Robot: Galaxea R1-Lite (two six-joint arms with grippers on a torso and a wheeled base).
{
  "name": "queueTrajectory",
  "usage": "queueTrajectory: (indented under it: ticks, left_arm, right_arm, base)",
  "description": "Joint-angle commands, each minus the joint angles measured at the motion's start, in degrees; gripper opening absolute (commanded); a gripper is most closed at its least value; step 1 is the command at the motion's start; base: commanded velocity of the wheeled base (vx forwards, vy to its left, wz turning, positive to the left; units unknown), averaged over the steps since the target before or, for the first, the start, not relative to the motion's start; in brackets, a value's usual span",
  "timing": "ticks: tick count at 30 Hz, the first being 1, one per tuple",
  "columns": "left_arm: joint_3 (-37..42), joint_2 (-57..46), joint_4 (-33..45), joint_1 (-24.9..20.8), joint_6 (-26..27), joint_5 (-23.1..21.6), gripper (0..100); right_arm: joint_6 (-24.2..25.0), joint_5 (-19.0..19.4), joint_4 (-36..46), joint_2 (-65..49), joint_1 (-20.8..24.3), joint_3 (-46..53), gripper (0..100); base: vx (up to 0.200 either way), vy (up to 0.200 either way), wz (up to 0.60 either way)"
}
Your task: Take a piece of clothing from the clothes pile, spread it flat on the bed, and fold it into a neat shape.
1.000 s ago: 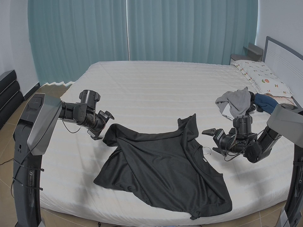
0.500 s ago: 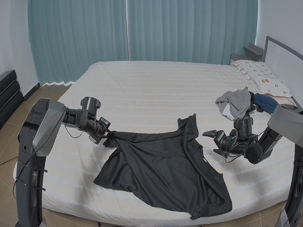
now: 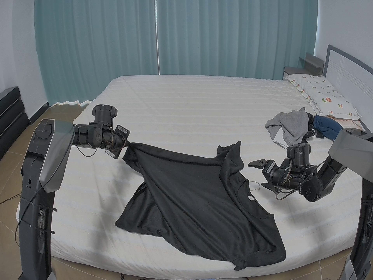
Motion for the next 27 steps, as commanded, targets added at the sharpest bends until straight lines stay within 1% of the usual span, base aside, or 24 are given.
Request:
queueTrajectory:
  ticks: [1,3,4,7,8,10,13,18,22,23,24,27]
  left_arm:
    - [-0.9,0.8,-1.8,-0.2,0.2,0.1,0]
    - [-0.9,1.0,-2.3,-0.2,0.2,0.1,0]
    - [-0.9,2.2,-4.8,-1.1,0.2,0.1,0]
    - [-0.9,2.5,-5.3,-1.2,0.2,0.1,0]
    - [-0.9,2.5,-5.3,-1.2,0.2,0.1,100]
    - [-0.9,2.6,-4.8,-1.3,0.1,0.1,100]
    - [-0.6,2.3,-3.8,-1.2,0.1,0.2,100]
    - [-0.9,1.2,1.6,0.4,0.2,-0.1,100]
    - [-0.2,-0.7,3.6,1.4,-0.1,-1.0,100]
    - [1.3,-1.6,4.9,1.5,-0.1,-1.1,100]
    - [1.7,-1.8,5.1,1.5,-0.1,-1.2,100]
    - [6.8,-4.7,4.6,1.5,-0.1,-2.1,100]
  right_arm:
    - [0.0,-0.1,-0.5,0.7,0.5,-1.4,100]
    - [-0.1,-0.2,-0.6,0.9,0.7,-1.6,100]
    - [-0.2,-0.8,-0.4,1.8,1.7,-3.3,100]
    - [-0.3,-1.0,0.2,1.8,2.5,-4.9,100]
    - [-0.4,-1.0,0.4,1.9,2.9,-5.4,100]
    - [-0.4,-1.0,1.1,2.5,3.4,-6.8,100]
    - [-0.6,-2.6,3.8,4.4,3.7,-10.0,100]
    - [-2.0,-4.7,9.2,8.0,3.2,-15.9,100]
    - [-3.0,-5.8,10.9,10.2,2.7,-19.0,100]
    - [-3.3,-6.2,11.9,11.9,2.4,-21.6,100]
    - [-3.3,-6.2,12.0,12.1,2.4,-22.1,100]
    - [-3.3,-6.3,15.2,14.9,2.1,-26.4,100]
  base:
    - [0.000,0.000,0.00]
    - [0.000,0.000,0.00]
    - [0.000,0.000,0.00]
    - [0.000,0.000,0.00]
    - [0.000,0.000,0.00]
    - [0.000,0.000,0.00]
    - [0.000,0.000,0.00]
    - [0.000,0.000,0.00]
    - [0.000,0.000,0.00]
    - [0.000,0.000,0.00]
    - [0.000,0.000,0.00]
    - [0.000,0.000,0.00]
